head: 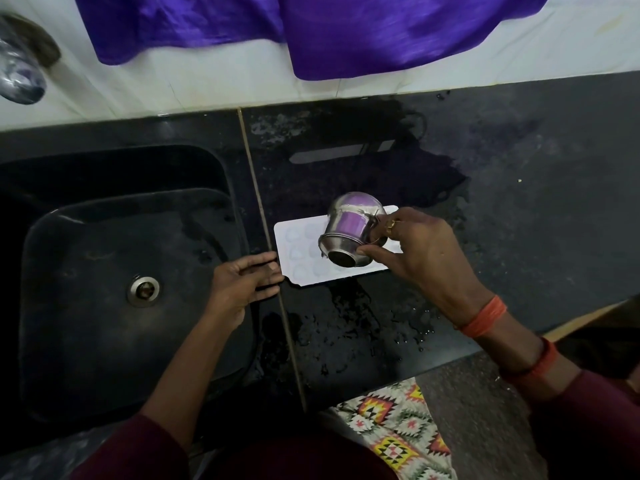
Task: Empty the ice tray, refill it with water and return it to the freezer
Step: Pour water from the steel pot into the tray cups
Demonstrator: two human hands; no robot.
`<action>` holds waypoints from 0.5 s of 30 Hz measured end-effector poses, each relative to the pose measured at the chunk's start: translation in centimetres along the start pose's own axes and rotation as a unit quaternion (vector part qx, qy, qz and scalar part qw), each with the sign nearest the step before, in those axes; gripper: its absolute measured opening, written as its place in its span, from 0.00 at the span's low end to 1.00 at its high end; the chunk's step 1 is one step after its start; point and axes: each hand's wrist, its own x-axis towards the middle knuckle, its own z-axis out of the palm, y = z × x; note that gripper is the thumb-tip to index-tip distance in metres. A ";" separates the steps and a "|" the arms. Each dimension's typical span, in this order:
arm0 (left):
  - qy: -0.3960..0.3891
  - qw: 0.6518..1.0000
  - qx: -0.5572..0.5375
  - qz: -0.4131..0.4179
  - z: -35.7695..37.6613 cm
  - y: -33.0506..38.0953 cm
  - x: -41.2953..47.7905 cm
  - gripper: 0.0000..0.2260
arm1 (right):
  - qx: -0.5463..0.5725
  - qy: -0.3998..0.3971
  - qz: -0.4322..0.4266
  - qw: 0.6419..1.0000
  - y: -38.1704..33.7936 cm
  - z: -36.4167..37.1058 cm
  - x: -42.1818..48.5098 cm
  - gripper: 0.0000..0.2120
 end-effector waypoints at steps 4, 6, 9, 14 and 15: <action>-0.001 1.000 0.002 0.001 -0.1 -0.1 0.1 0.07 | -0.004 0.005 -0.004 1.000 -0.1 -0.1 -0.1 0.14; -0.002 1.000 0.004 0.001 0.0 -0.1 0.1 0.07 | -0.005 0.005 -0.003 1.000 -0.1 -0.1 -0.1 0.15; 0.000 1.000 0.005 0.001 0.0 -0.1 0.2 0.07 | -0.005 0.009 -0.005 1.000 -0.1 -0.1 -0.2 0.14; 0.002 1.000 0.006 0.001 0.0 -0.1 0.2 0.08 | -0.015 0.017 -0.014 1.000 -0.1 -0.1 -0.3 0.14; 0.002 1.000 0.006 0.001 0.0 -0.1 0.2 0.08 | -0.018 0.017 -0.015 1.000 -0.1 -0.1 -0.3 0.14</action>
